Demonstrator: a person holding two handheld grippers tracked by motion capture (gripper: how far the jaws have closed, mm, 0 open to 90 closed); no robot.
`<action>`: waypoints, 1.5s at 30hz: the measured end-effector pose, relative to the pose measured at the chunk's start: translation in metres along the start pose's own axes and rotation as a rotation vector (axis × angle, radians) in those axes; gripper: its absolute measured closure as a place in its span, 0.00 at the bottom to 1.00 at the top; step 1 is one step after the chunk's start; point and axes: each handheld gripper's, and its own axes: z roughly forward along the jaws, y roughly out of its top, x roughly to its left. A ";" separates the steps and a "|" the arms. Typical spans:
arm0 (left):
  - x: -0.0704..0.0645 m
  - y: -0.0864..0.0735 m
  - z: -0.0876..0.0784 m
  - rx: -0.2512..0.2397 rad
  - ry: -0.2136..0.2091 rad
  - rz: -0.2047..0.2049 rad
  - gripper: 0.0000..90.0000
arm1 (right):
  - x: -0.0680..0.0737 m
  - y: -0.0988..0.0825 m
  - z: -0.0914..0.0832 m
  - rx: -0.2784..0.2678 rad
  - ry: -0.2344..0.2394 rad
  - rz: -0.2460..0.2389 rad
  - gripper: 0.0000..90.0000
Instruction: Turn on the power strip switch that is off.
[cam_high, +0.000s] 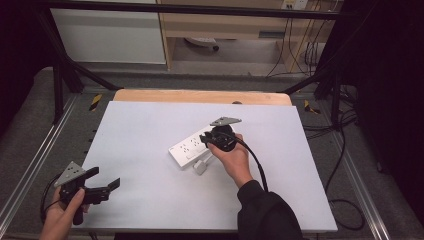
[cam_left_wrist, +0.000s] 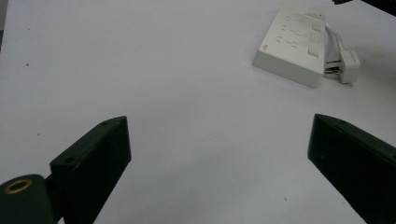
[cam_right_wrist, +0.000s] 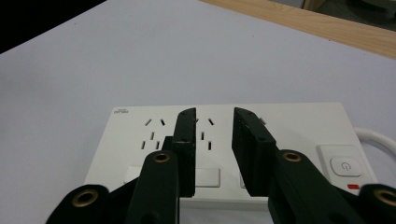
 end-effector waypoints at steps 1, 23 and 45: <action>0.000 0.000 0.000 0.000 0.000 0.000 0.07 | 0.000 0.000 0.000 0.000 0.000 0.000 0.80; 0.000 0.000 0.001 0.006 -0.001 0.005 0.07 | -0.002 -0.011 0.002 -0.024 -0.016 0.013 0.91; 0.000 0.000 0.001 0.008 0.002 0.007 0.07 | -0.004 -0.029 0.007 -0.055 -0.016 0.032 0.99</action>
